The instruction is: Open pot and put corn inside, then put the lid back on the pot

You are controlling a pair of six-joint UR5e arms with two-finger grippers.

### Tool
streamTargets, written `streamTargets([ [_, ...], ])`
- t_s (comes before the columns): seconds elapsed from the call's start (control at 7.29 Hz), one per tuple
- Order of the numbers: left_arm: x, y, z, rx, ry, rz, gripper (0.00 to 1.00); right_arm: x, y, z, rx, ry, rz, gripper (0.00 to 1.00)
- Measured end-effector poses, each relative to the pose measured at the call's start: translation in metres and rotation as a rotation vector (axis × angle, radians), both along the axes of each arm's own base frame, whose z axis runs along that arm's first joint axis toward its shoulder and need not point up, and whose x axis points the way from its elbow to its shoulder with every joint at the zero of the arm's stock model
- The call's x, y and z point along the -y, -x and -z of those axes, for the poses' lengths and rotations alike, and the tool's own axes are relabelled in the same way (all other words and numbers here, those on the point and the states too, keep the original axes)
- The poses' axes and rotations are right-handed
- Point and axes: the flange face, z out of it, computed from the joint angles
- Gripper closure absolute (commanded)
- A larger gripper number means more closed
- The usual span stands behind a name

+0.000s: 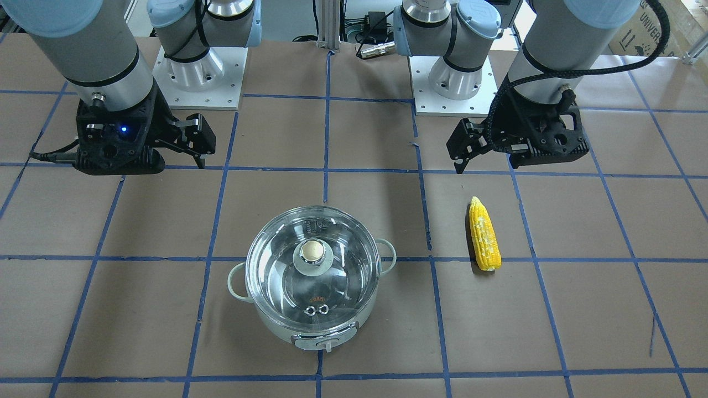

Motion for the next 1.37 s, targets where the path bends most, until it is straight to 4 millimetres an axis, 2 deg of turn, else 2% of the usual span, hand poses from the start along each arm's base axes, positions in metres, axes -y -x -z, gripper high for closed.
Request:
streamTargets([
  [0.41,0.001,0.001,0.001,-0.021,0.000,-0.002,0.00,0.000,0.000,0.000,0.000,0.000,0.000,0.01],
  [0.96,0.004,-0.009,0.015,-0.019,-0.025,0.014,0.00,0.002,0.000,-0.001,0.005,0.002,-0.002,0.00],
  [1.1,0.005,-0.021,0.023,-0.019,-0.041,-0.005,0.00,0.003,-0.001,-0.006,0.010,0.010,-0.007,0.00],
  [1.37,0.007,-0.066,0.056,-0.026,-0.058,-0.029,0.00,0.004,0.000,-0.008,0.014,0.012,0.002,0.00],
])
